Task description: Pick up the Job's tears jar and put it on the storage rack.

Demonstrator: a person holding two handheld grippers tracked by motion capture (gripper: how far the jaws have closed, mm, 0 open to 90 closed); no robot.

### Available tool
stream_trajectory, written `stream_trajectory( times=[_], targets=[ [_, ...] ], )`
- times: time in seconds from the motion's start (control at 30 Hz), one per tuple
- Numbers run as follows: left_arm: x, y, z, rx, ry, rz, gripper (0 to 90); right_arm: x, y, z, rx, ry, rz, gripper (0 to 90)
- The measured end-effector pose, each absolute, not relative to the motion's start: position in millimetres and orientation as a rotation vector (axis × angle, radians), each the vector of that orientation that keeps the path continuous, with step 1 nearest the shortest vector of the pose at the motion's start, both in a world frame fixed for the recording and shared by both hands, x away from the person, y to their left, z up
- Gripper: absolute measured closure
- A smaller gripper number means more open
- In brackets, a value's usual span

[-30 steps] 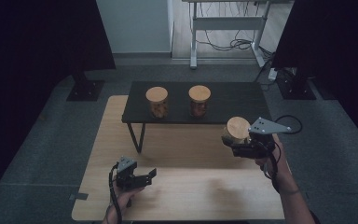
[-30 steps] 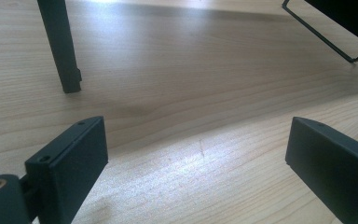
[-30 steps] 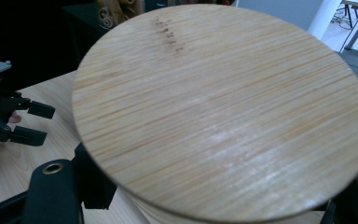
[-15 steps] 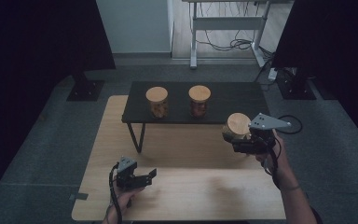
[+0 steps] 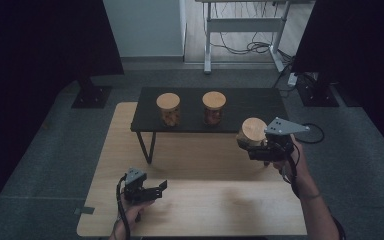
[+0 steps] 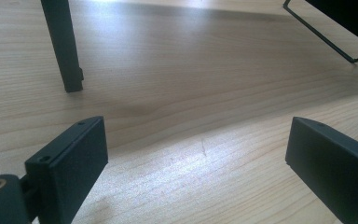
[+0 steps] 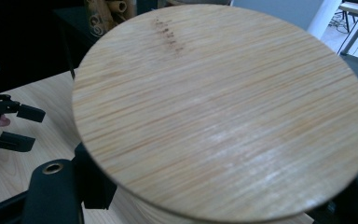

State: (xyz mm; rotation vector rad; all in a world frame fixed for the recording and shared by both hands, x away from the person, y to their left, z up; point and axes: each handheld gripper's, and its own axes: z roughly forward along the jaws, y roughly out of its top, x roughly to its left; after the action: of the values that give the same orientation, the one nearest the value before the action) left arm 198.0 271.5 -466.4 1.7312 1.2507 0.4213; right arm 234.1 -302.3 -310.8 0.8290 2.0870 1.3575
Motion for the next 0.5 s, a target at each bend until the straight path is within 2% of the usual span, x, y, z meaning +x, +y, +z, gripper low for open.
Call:
stream_trajectory(
  times=[0.5],
  targets=[
    [198.0,272.5,-466.5,1.728,1.256,0.423,5.1,243.3,-298.8,-303.9,0.836,2.082,1.348,24.7]
  ],
)
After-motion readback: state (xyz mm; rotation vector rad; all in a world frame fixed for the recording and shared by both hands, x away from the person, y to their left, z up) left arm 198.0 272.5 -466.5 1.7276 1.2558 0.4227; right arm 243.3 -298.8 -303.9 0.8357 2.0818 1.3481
